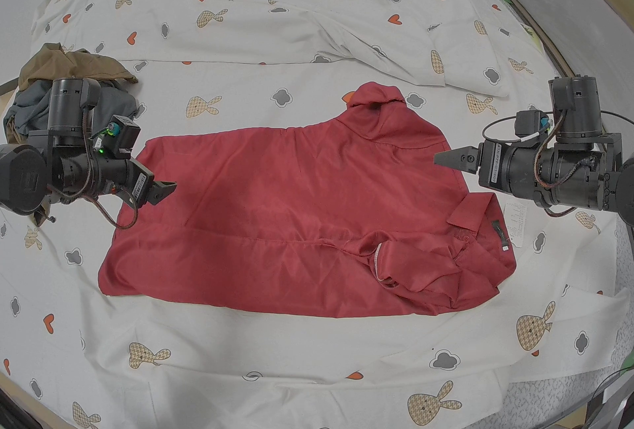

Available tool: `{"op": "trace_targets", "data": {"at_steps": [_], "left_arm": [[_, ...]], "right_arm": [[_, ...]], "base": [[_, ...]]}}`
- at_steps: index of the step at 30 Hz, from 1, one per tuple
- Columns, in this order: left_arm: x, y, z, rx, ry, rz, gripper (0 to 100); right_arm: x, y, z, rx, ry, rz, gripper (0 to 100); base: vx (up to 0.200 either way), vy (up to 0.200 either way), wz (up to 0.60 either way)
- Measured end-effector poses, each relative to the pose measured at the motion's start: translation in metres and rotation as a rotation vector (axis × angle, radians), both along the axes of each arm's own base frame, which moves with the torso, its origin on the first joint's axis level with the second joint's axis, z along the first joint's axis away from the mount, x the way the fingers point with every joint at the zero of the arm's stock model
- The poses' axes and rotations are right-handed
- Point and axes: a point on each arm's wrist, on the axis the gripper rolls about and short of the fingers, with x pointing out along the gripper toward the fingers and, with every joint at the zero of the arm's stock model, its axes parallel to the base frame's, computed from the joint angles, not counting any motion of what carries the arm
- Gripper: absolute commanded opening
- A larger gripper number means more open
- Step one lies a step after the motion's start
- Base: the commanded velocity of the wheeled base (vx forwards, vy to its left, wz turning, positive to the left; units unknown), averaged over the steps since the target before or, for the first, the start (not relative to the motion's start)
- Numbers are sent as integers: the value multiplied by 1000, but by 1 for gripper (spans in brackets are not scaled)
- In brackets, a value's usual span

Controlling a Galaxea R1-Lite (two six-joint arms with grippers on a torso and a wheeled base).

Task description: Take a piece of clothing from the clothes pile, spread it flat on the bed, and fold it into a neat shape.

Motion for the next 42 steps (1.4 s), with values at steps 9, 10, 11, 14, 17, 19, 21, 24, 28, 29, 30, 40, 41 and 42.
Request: {"op": "trace_targets", "data": {"at_steps": [9, 10, 11, 14, 17, 19, 21, 24, 28, 29, 30, 40, 41, 42], "left_arm": [[1, 0, -4, 3, 9, 2, 100], [3, 0, -4, 3, 9, 2, 100], [4, -1, -4, 3, 10, 2, 100], [11, -1, -5, 8, 0, -1, 100], [23, -1, -5, 21, -14, -3, 100], [35, -1, -5, 30, -25, -3, 100], [45, 0, -5, 34, -34, -2, 100], [63, 0, -8, 39, -42, 3, 100], [83, 2, -17, 43, -38, 10, 100], [86, 2, -19, 44, -36, 11, 100], [91, 2, -22, 45, -34, 12, 100], [136, 10, -46, 55, -39, 33, 0], [141, 11, -51, 56, -35, 35, 0], [146, 12, -55, 56, -32, 37, 0]], "right_arm": [[1, 0, -1, 0, 4, -1, 100], [0, 0, -1, -1, 4, -1, 100], [1, 0, -2, -1, 5, -2, 100], [1, 0, -2, -1, 6, 0, 100], [1, 0, -2, -2, 6, 0, 100], [1, 0, -2, -1, 6, 0, 100], [1, 0, -3, -2, 8, 0, 100], [1, 0, -3, -2, 10, -1, 100], [0, 0, -5, -3, 17, -3, 100], [0, 0, -5, -4, 19, -3, 100], [0, -1, -6, -4, 20, -3, 100], [-2, -1, -9, -8, 30, -3, 100], [-3, -1, -9, -9, 32, -4, 100], [-3, -1, -9, -8, 31, -3, 100]], "base": [[0, 0, 0], [0, 0, 0], [0, 0, 0], [0, 0, 0], [0, 0, 0], [0, 0, 0], [0, 0, 0], [0, 0, 0], [0, 0, 0], [0, 0, 0], [0, 0, 0], [0, 0, 0], [0, 0, 0], [0, 0, 0]]}}
